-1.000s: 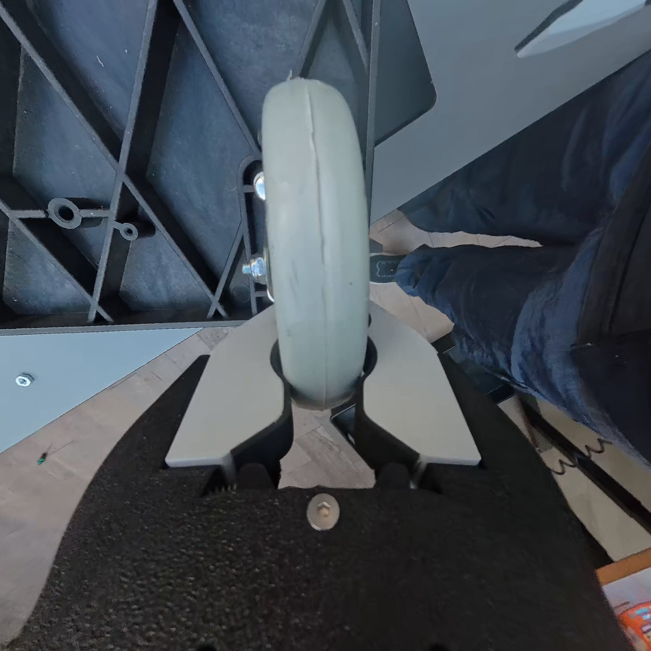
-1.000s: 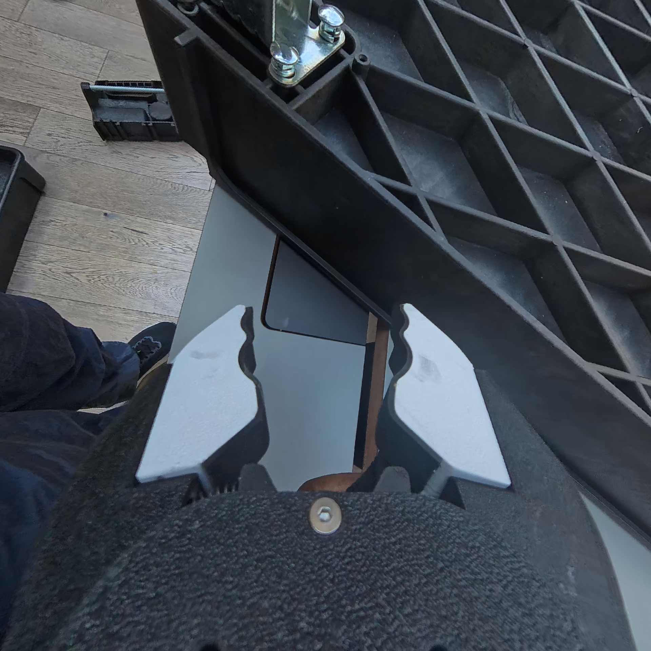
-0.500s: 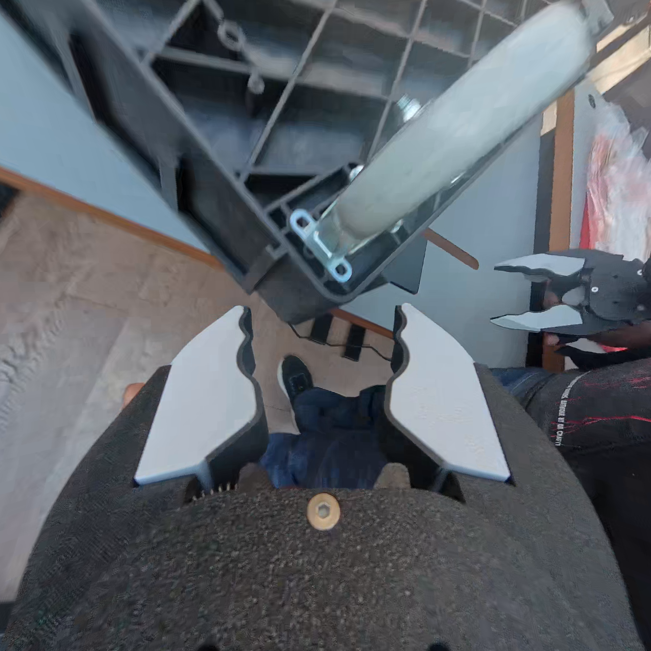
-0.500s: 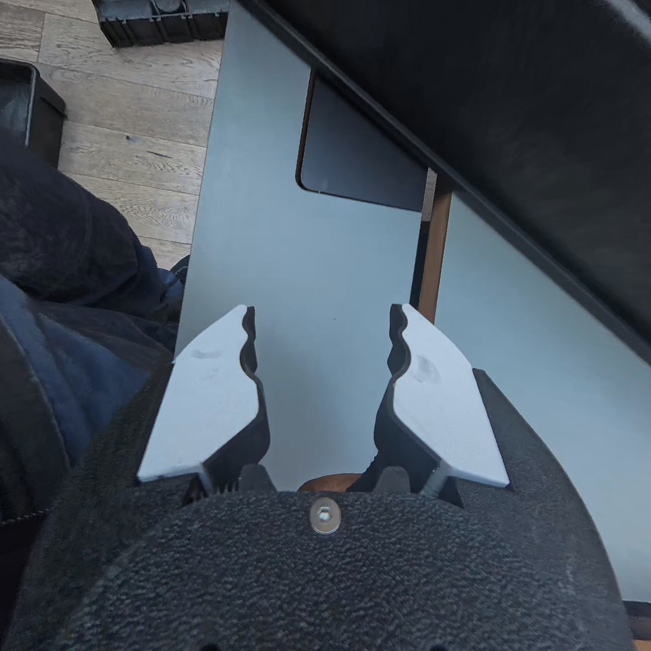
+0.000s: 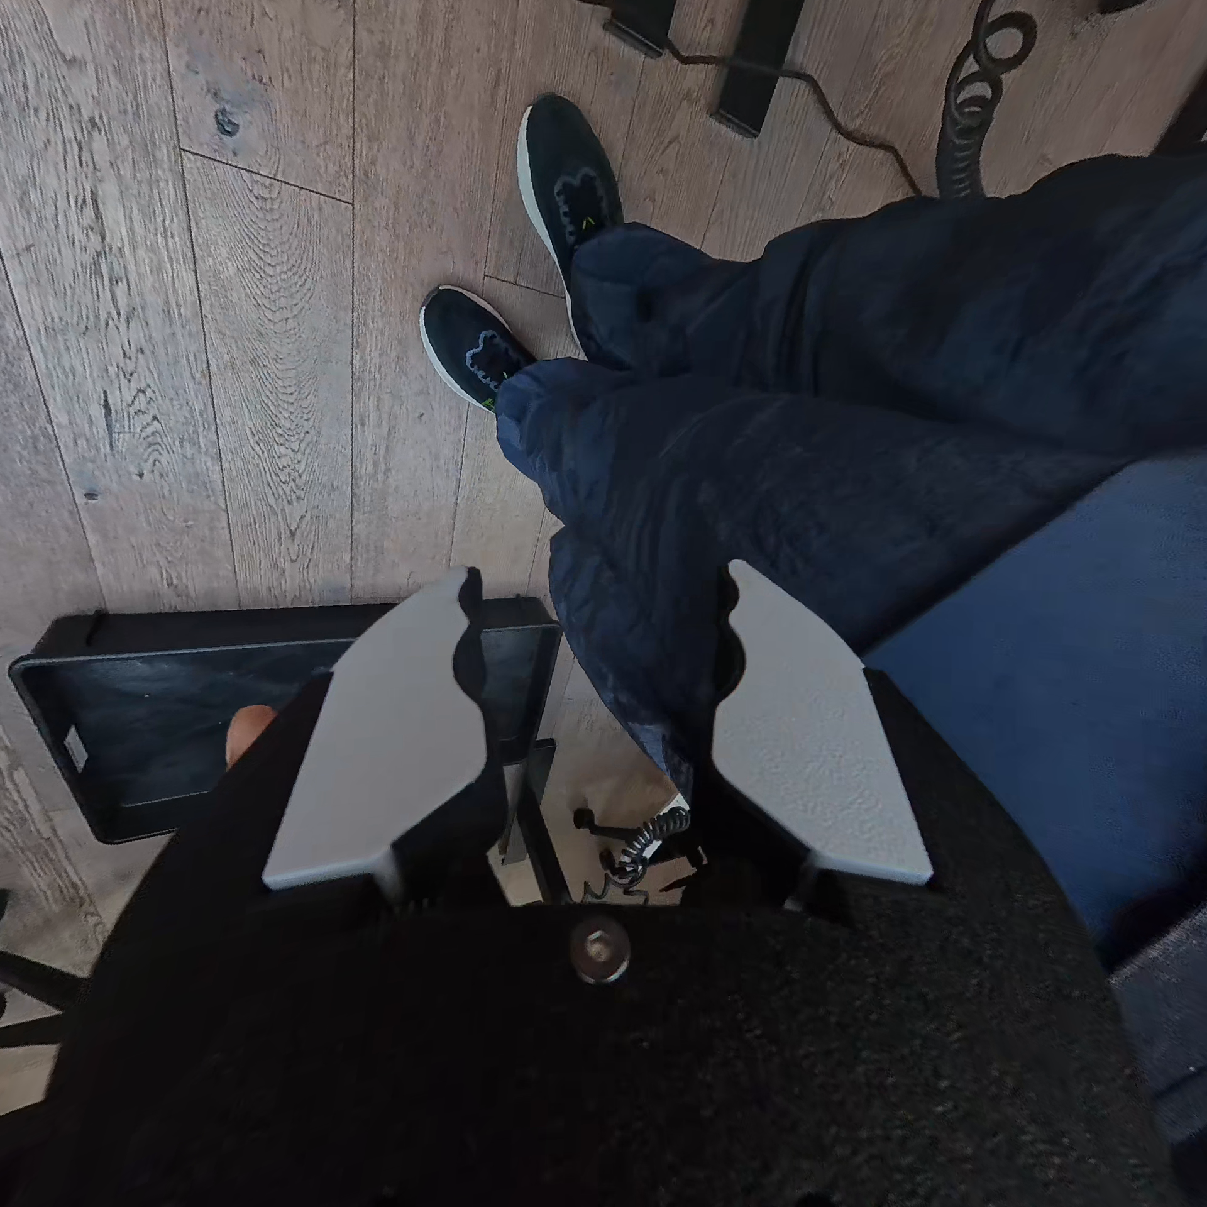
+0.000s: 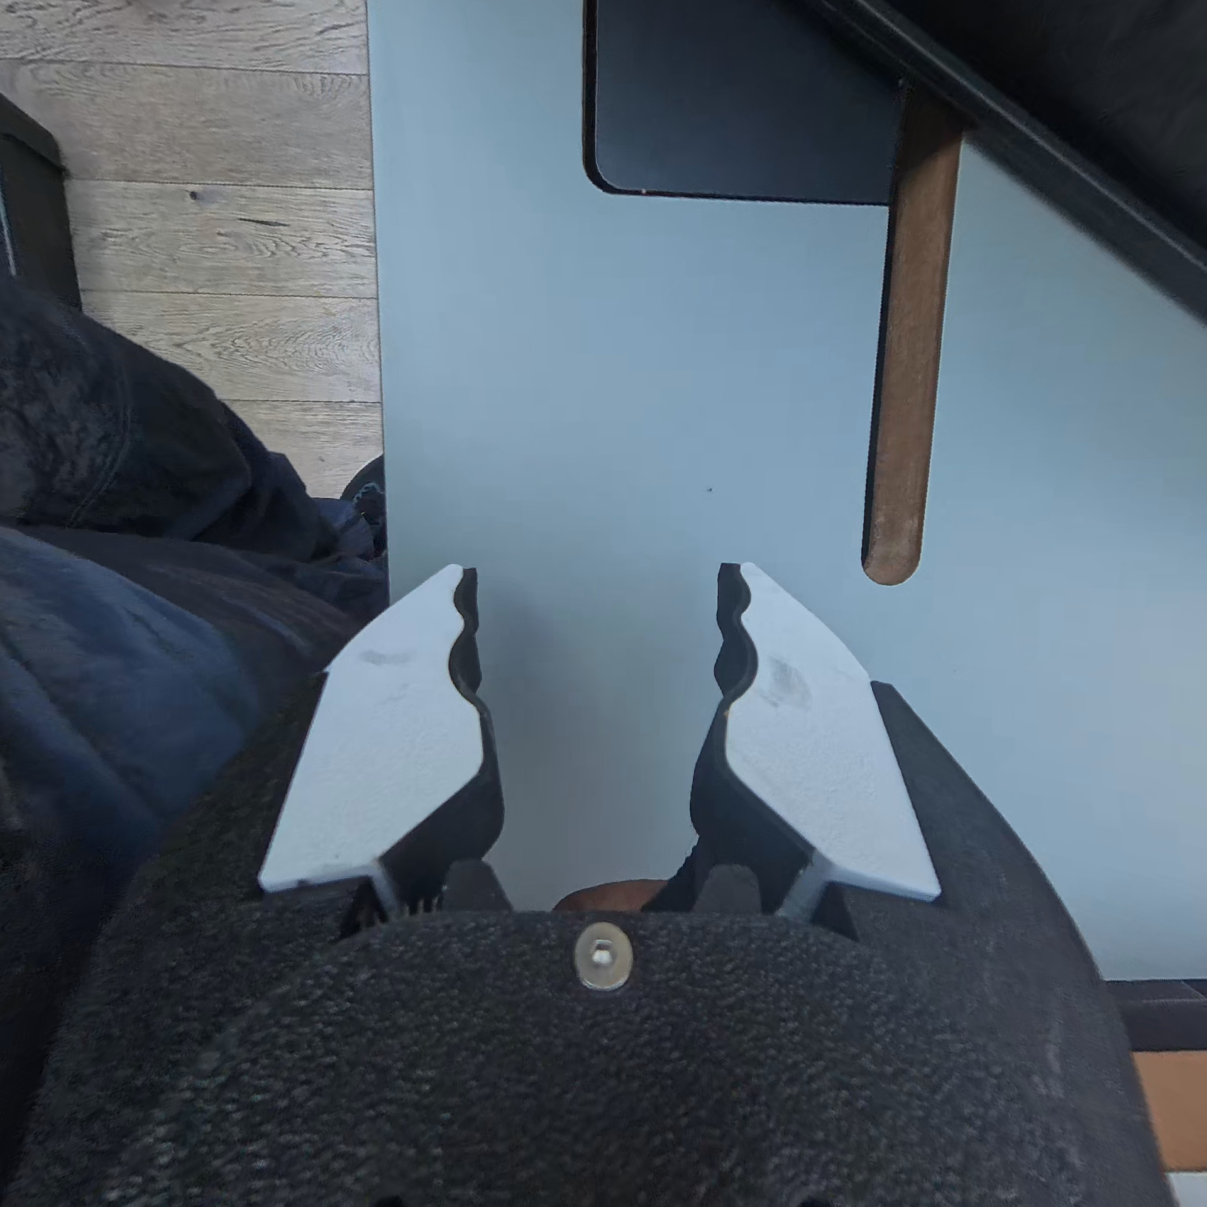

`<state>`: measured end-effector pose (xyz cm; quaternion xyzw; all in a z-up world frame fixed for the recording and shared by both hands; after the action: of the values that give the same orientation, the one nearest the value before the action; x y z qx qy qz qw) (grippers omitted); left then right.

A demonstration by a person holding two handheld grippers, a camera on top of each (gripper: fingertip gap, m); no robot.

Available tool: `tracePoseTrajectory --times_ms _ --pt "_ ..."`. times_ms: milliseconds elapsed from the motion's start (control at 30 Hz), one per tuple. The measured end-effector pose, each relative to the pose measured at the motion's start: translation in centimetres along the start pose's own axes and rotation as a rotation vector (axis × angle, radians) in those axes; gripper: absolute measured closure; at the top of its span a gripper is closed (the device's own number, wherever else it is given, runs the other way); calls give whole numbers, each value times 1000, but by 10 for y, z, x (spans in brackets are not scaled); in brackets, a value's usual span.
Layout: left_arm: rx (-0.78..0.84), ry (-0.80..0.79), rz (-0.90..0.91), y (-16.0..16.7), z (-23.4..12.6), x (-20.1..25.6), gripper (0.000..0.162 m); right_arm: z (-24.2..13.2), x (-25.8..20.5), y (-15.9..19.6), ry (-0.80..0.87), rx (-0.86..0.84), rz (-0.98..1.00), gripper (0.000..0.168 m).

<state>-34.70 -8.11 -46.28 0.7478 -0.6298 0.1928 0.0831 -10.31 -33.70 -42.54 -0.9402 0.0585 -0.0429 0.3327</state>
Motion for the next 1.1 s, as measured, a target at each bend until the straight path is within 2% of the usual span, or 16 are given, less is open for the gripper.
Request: tracePoseTrajectory --times_ms 100,233,400,633,1100 --pt "22 7 44 -8 -9 -10 93 -1 -5 -16 41 23 36 98" --pt "75 34 -3 -10 -17 -25 93 1 -17 -37 70 46 29 99" --pt "87 102 -109 12 -11 -30 94 0 -30 -51 104 55 12 100" --pt "-7 126 -20 58 0 -25 94 -2 -42 -50 142 32 57 100" --pt "51 149 -81 65 -6 -47 95 -2 -47 -92 130 102 36 101"
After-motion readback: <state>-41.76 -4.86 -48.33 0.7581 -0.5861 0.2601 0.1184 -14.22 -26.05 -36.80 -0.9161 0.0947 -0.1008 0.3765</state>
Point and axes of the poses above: each gripper's, where its closed fingertips meet, z out along the fingers, y out of its underside, x = y × z across the jaws, the point moved 3 cm from there along -z, back along the fingers, and after that the axes turned 13 degrees about x, right-handed, at the moved point
